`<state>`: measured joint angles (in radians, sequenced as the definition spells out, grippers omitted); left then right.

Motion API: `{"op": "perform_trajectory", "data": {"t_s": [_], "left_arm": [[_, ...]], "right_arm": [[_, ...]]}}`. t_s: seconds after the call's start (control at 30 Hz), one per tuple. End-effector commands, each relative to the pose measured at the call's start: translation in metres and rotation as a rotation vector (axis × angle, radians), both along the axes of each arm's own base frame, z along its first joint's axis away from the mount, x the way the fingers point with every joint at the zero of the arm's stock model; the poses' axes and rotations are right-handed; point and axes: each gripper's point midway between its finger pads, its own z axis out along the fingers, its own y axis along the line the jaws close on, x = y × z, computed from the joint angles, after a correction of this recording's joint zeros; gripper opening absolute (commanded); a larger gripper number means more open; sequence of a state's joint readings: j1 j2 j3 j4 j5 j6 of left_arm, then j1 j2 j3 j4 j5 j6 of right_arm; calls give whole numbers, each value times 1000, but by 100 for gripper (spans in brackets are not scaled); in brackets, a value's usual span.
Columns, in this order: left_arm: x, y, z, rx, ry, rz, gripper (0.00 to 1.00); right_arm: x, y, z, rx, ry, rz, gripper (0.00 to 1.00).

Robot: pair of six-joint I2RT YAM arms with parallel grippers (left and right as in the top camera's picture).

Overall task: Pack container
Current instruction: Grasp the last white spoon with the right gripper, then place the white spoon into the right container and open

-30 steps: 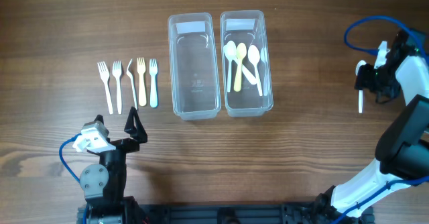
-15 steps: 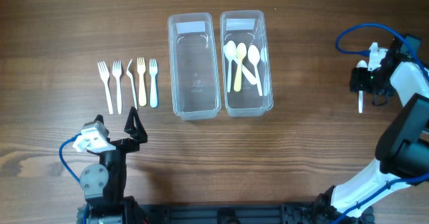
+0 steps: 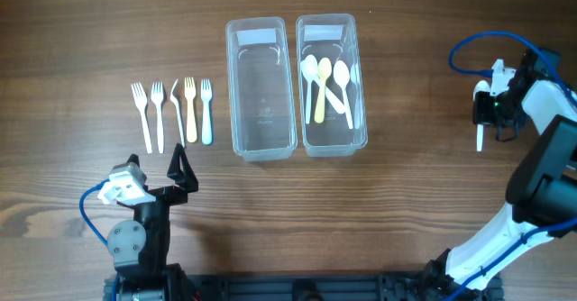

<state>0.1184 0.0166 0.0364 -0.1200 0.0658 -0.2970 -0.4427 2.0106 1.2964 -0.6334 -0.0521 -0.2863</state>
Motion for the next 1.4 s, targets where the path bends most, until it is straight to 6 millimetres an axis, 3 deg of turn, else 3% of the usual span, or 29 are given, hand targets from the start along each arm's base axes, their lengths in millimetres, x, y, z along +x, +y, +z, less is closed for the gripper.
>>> {"op": "perform_trajectory", "data": {"t_s": [0.0, 0.13, 0.23, 0.33, 0.4, 0.47, 0.67, 0.77, 1.0, 1.13, 1.23, 1.37], "left_arm": [[0, -2, -3, 12, 4, -14, 100], [0, -2, -3, 12, 4, -14, 100], [0, -2, -3, 12, 4, -14, 100], [0, -2, -3, 12, 4, -14, 100], [0, -2, -3, 12, 4, -14, 100], [0, -2, -3, 12, 4, -14, 100], [0, -2, -3, 12, 4, -14, 100], [0, -2, -3, 12, 4, -14, 100], [0, -2, -3, 12, 4, -14, 100], [0, -2, -3, 12, 4, -14, 100], [0, -2, -3, 12, 4, -14, 100], [0, -2, -3, 12, 4, -14, 100]], "right_arm": [[20, 0, 18, 10, -32, -40, 4], [45, 2, 71, -13, -115, -46, 4], [66, 20, 120, -1, -202, -36, 4], [87, 68, 170, 54, -308, 53, 5], [95, 99, 189, 81, -356, 99, 4], [101, 144, 201, 119, -387, 141, 4], [95, 257, 191, 171, -353, 359, 4], [87, 298, 179, 164, -324, 437, 4], [73, 333, 135, 125, -214, 474, 4], [71, 339, 97, 122, -130, 476, 4], [70, 340, 81, 128, -95, 478, 6], [77, 343, 94, 128, -137, 491, 45]]}}
